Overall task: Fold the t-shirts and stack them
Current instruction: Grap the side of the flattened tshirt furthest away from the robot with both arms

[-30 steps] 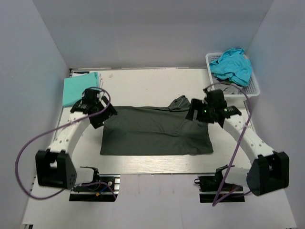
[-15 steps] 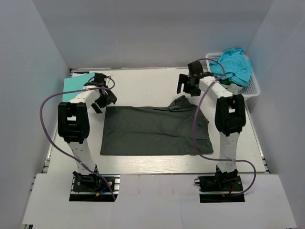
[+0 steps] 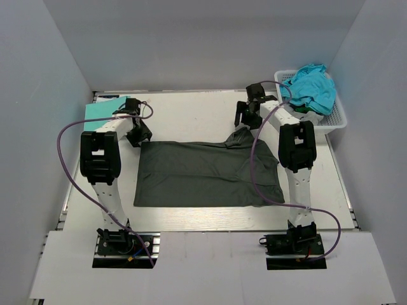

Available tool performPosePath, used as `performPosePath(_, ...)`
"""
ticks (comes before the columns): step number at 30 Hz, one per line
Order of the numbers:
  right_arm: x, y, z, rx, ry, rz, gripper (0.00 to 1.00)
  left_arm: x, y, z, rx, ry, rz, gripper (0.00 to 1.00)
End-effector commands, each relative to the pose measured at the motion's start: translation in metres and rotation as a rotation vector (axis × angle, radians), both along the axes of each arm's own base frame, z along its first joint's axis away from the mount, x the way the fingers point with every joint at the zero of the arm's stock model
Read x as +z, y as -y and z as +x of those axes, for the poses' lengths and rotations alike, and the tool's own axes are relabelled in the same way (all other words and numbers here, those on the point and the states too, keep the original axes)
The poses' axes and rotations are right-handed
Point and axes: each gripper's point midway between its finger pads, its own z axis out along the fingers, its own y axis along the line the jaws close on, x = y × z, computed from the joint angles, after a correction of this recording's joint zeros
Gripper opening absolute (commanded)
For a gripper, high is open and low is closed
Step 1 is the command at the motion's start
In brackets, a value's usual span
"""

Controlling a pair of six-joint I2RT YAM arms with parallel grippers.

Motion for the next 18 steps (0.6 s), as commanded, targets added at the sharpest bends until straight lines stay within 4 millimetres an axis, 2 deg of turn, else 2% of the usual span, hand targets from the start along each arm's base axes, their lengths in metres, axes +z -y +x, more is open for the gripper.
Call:
performPosePath(1, 0.003, -0.002, 0.002, -0.001, 0.004, 0.02, 0.76, -0.008, 0.007, -0.003, -0.025, -0.009, -0.035, 0.59)
performPosePath(2, 0.002, -0.001, 0.001, -0.005, 0.002, 0.019, 0.73, -0.01, 0.008, -0.004, -0.029, -0.009, -0.045, 0.56)
performPosePath(3, 0.002, -0.001, 0.0, -0.006, 0.001, 0.017, 0.71, -0.015, 0.01, -0.01, -0.033, -0.028, -0.054, 0.45)
performPosePath(5, -0.001, -0.001, -0.004, -0.005, -0.01, 0.016, 0.7, -0.014, 0.012, -0.011, -0.037, -0.019, -0.063, 0.34)
performPosePath(6, -0.002, 0.001, -0.003, -0.01, -0.008, 0.016, 0.68, -0.018, 0.012, -0.016, -0.036, -0.034, -0.063, 0.26)
performPosePath(9, -0.012, 0.001, -0.007, -0.013, -0.033, 0.014, 0.6, -0.022, 0.009, -0.02, -0.032, -0.046, -0.053, 0.16)
performPosePath(10, -0.012, 0.001, -0.007, -0.011, -0.032, 0.014, 0.56, -0.022, 0.009, -0.023, -0.031, -0.057, -0.052, 0.09)
performPosePath(12, -0.016, 0.002, -0.008, -0.014, -0.04, 0.008, 0.51, -0.022, 0.009, -0.023, -0.031, -0.057, -0.052, 0.01)
performPosePath(14, -0.017, 0.003, -0.009, -0.022, -0.043, -0.002, 0.4, -0.02, 0.011, -0.02, -0.035, -0.048, -0.061, 0.0)
performPosePath(18, -0.016, 0.006, -0.013, -0.031, -0.047, -0.011, 0.26, -0.02, 0.011, -0.02, -0.035, -0.048, -0.061, 0.0)
